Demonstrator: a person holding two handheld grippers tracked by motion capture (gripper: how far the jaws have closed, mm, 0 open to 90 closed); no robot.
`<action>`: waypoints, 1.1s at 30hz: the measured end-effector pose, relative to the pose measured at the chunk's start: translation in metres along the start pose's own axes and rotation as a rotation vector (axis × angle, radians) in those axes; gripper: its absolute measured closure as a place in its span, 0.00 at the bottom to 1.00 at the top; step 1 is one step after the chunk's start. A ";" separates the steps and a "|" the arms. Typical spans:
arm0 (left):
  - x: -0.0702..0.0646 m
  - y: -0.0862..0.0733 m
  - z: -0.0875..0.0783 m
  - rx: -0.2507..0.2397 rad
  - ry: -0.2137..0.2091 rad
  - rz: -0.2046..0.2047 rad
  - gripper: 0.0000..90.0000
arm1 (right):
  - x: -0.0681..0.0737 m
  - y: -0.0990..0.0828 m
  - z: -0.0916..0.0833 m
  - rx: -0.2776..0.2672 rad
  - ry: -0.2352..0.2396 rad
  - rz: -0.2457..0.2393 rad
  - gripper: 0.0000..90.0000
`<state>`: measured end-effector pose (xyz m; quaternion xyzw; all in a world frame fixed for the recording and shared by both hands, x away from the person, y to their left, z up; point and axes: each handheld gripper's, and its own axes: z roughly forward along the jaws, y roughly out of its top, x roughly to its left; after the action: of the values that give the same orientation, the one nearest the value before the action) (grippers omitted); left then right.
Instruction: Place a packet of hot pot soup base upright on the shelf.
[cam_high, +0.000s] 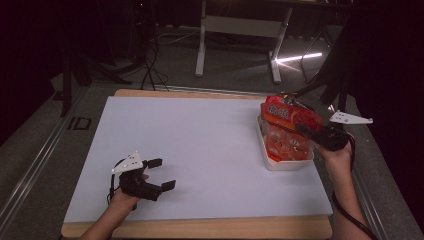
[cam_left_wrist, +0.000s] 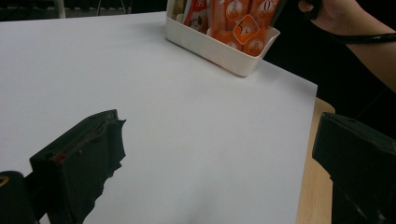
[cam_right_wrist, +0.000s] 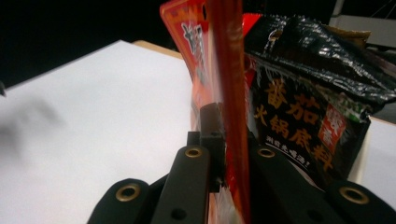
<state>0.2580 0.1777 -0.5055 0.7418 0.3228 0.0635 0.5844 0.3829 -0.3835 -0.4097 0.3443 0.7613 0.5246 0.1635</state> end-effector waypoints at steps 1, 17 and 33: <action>0.000 0.000 0.000 0.001 -0.001 0.001 0.02 | 0.001 -0.001 0.000 0.008 -0.009 -0.013 0.99; 0.002 -0.001 0.001 0.008 -0.002 -0.008 0.02 | -0.007 -0.008 -0.002 -0.006 -0.036 0.035 0.85; 0.004 -0.002 0.002 0.009 0.002 -0.012 0.02 | 0.020 0.048 -0.024 -0.103 -0.106 0.006 0.40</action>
<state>0.2609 0.1783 -0.5089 0.7425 0.3280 0.0591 0.5810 0.3710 -0.3760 -0.3539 0.3650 0.7226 0.5445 0.2194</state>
